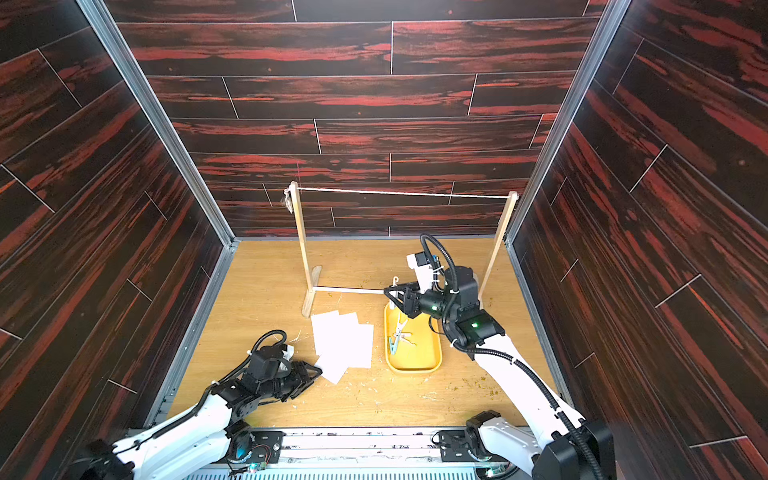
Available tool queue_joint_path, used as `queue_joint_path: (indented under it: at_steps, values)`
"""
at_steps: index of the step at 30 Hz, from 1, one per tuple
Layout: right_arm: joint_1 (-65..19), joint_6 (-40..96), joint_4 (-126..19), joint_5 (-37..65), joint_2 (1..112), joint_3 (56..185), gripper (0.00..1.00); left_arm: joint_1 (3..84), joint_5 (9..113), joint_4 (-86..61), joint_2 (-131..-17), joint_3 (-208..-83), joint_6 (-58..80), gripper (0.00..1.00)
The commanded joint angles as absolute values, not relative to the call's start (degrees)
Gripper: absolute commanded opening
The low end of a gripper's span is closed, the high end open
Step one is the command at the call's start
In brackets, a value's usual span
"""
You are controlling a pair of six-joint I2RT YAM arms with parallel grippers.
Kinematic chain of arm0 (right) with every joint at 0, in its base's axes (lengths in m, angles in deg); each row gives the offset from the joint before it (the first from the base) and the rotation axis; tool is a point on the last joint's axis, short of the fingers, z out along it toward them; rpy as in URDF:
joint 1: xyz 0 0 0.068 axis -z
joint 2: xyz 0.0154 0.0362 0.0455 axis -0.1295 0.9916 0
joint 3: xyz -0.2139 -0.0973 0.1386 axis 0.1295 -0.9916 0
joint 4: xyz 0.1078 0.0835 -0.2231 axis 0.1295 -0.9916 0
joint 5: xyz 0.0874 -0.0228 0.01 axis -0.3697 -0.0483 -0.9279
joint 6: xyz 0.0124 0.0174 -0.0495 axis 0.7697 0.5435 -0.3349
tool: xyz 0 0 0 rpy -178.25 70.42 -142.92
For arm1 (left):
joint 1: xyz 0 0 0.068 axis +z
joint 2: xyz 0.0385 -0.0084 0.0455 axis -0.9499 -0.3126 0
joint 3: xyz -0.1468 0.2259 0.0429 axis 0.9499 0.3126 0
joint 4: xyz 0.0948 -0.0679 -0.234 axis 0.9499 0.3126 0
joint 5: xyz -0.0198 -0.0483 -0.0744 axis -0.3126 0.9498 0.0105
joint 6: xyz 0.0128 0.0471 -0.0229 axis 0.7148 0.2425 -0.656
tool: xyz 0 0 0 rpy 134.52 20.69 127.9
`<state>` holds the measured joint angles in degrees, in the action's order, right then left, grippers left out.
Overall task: Remove the postcards from the strings
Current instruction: Place the postcard on the postcard.
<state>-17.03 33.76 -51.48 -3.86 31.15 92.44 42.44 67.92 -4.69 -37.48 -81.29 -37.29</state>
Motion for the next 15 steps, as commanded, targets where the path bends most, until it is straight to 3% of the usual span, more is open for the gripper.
queue_joint_path:
  at_steps: [1, 9, 15]
  values:
    - [-16.99, 34.53, -49.9, -1.66, 29.18, 89.43, 0.26, 42.26, 63.12, 9.01, -33.75, -82.2, -37.99, 0.57]
    - [-17.01, 34.54, -50.57, 2.75, 28.96, 82.34, 0.26, 42.25, 56.61, 10.04, -22.57, -85.74, -37.29, 0.62]
    - [-17.18, 36.62, -48.18, 4.17, 31.03, 76.92, 0.26, 42.25, 53.4, 3.72, -25.47, -90.34, -34.45, 0.62]
